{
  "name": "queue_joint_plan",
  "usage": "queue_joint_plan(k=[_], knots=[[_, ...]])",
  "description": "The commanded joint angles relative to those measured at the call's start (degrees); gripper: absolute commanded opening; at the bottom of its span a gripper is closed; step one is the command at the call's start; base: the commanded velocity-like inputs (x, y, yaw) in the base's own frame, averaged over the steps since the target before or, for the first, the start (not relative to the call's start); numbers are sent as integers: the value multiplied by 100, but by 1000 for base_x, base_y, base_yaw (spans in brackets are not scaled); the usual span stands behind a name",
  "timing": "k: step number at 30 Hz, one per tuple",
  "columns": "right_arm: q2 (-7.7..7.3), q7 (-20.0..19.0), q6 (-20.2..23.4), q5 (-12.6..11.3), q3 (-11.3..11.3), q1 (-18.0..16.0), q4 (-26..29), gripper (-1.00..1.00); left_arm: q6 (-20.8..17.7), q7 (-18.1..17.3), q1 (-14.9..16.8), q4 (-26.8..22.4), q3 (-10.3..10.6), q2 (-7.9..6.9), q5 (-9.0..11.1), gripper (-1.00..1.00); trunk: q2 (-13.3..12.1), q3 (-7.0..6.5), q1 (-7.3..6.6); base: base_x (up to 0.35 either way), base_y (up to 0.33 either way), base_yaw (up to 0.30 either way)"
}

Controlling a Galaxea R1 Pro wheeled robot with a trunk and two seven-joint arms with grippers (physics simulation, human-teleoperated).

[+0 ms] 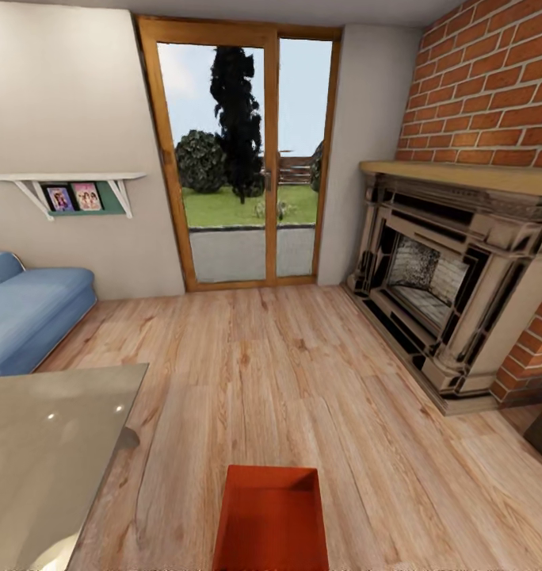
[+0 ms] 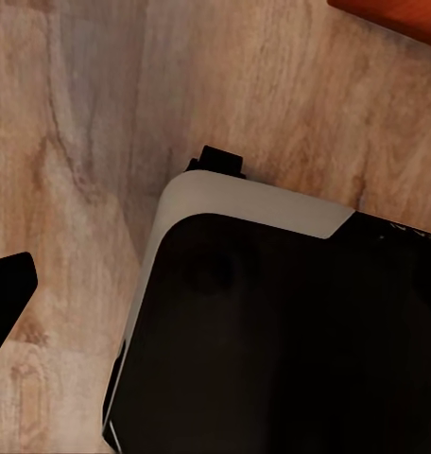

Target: Move the two storage containers from the living room to the garage. In the garage, place one container on the floor and stack the other container on top of it (either order is fine).

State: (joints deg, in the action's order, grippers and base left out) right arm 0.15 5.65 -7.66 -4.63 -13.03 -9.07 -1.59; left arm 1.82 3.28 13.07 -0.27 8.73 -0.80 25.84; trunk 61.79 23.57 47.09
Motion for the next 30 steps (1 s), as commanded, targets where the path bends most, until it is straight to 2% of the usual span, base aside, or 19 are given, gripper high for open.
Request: queue_joint_plan(k=[1,30], knots=[[2,7,-34,-44,-49,-7,-17,100,12,15,2,0,49,1,44,100,4,15,0,0,0,0],[55,-2,27,-11,-69,-7,-25,100,12,15,2,0,50,1,39,100,4,283,0,0,0,0]])
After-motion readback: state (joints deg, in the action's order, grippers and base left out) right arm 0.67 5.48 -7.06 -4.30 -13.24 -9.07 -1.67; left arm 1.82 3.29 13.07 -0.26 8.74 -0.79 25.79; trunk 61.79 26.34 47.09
